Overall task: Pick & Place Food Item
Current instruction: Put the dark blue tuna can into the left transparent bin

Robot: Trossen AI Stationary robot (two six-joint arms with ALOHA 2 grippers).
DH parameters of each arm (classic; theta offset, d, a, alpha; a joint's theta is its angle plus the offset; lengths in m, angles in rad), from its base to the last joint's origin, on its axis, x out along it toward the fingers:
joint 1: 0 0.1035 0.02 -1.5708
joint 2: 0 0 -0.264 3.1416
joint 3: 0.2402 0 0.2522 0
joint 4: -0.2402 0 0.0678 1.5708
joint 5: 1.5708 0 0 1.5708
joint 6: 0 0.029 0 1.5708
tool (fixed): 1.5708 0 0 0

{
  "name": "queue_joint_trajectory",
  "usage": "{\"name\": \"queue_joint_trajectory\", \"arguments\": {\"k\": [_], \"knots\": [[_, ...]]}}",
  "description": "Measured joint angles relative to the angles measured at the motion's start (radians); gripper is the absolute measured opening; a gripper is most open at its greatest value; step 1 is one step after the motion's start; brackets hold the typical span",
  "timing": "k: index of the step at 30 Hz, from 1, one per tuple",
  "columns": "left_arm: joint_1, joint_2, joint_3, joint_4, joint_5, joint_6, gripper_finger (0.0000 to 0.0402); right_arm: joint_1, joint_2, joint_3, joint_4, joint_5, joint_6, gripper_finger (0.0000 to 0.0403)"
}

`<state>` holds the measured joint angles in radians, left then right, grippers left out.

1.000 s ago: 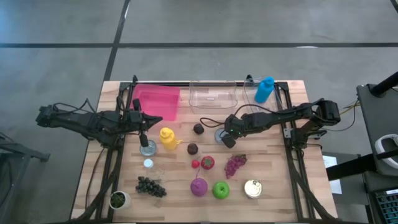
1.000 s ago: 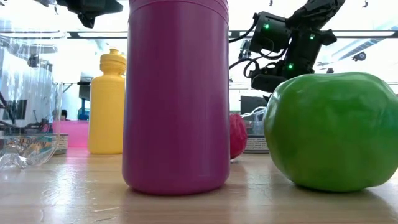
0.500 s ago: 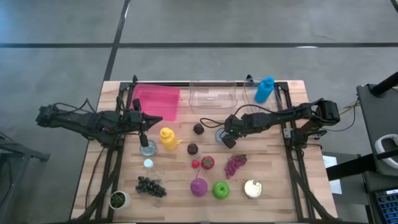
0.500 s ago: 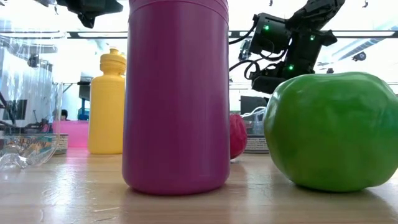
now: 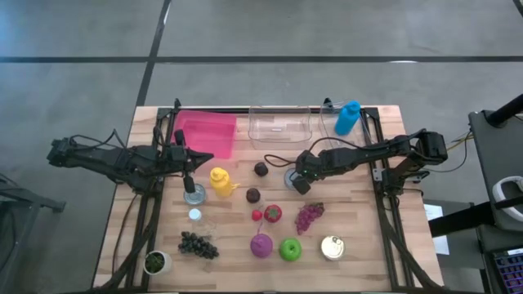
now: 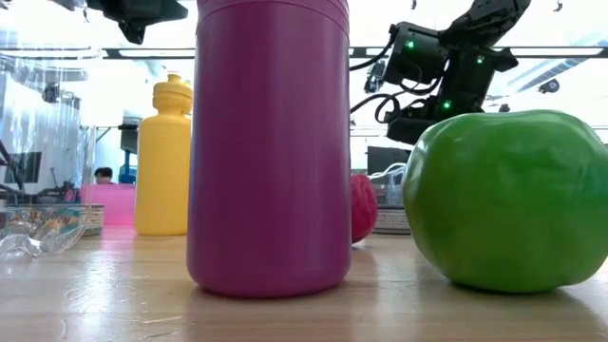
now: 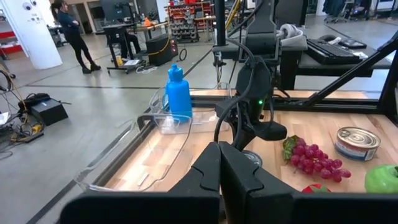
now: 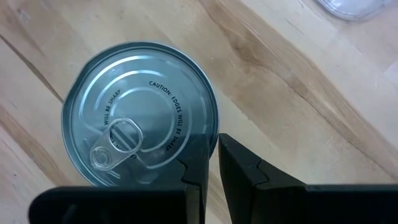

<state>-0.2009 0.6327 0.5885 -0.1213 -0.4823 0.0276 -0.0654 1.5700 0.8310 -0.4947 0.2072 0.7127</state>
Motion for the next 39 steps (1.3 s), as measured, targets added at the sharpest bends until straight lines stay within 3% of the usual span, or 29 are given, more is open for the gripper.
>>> {"name": "queue_joint_trajectory", "arguments": {"k": [15,39], "knots": [[0.0,0.0,-0.005,0.005,0.001,-0.003,0.0001,0.0,0.0,-0.001,-0.023,0.005,0.04,0.0031],[0.0,0.0,-0.005,0.006,0.0,-0.003,0.0001,0.013,-0.005,0.027,-0.027,0.053,-0.055,0.0031]]}}
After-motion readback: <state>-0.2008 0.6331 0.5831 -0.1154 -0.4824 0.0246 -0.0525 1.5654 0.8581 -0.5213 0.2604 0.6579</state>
